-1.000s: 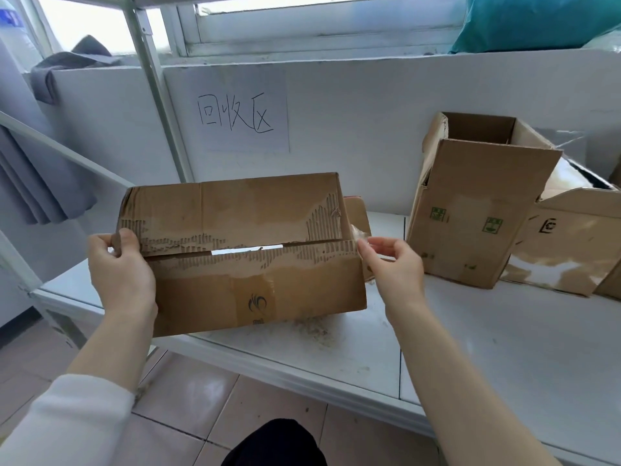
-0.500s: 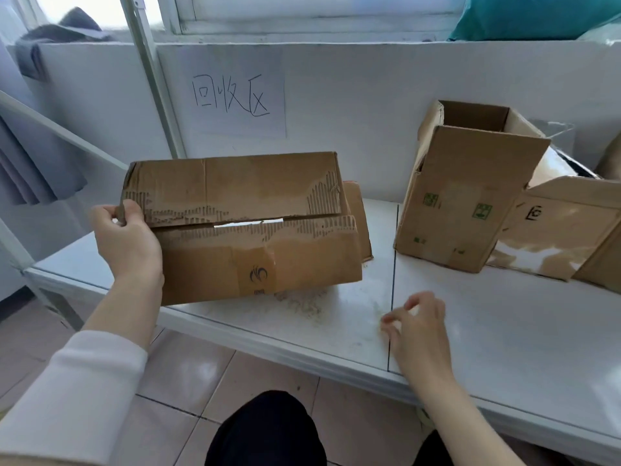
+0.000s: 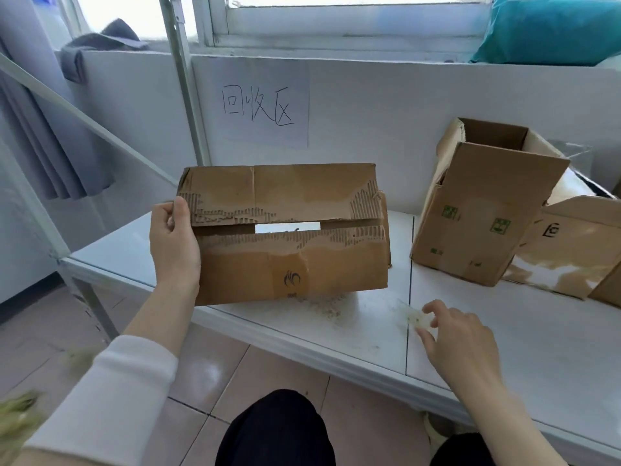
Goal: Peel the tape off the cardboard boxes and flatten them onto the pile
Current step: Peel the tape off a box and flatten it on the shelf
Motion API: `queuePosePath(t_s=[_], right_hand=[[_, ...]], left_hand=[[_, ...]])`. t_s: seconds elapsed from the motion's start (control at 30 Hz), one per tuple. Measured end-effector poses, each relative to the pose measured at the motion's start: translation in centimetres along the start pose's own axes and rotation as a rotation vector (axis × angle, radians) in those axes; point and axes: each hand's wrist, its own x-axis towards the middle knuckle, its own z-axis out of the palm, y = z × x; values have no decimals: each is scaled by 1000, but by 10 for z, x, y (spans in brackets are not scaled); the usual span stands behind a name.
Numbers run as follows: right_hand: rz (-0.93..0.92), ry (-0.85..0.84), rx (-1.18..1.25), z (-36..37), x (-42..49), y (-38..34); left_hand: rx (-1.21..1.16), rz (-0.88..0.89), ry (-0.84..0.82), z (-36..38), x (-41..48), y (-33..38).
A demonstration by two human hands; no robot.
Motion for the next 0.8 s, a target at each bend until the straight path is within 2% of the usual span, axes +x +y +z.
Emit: queuePosePath(t_s=[0.07, 0.17, 0.23, 0.27, 0.3, 0.37, 0.43, 0.47, 0.53, 0.6, 0.7, 0.8], right_hand=[[8, 61, 17, 3, -5, -7], [-24, 357, 190, -15, 0, -23], [-126, 535, 323, -40, 16, -45], [-196, 562, 357, -51, 27, -59], [-264, 533, 370, -60, 40, -74], [-353, 371, 351, -74, 65, -100], [-356, 205, 378, -83, 87, -116], [-327, 192, 434, -88, 95, -120], [-271, 315, 527, -101, 108, -120], [-262, 435, 528, -116, 114, -122], [-271, 444, 572, -130, 117, -126], [-249, 470, 690, -125, 111, -127]], left_hand=[[-10, 5, -23, -1, 0, 0], [-30, 25, -41, -2, 2, -3], [-55, 37, -53, -2, 2, -3], [-64, 48, -58, -3, 2, -4], [-78, 60, -61, -3, 2, -5], [-125, 86, -83, -6, 2, -8], [-166, 132, -129, -7, -1, -11], [-148, 143, -141, -7, -2, -12], [-47, 152, -138, -6, -5, -11], [183, 211, -88, -3, -4, -7], [557, 226, -49, 6, -4, 12], [712, 172, -96, 17, -2, 27]])
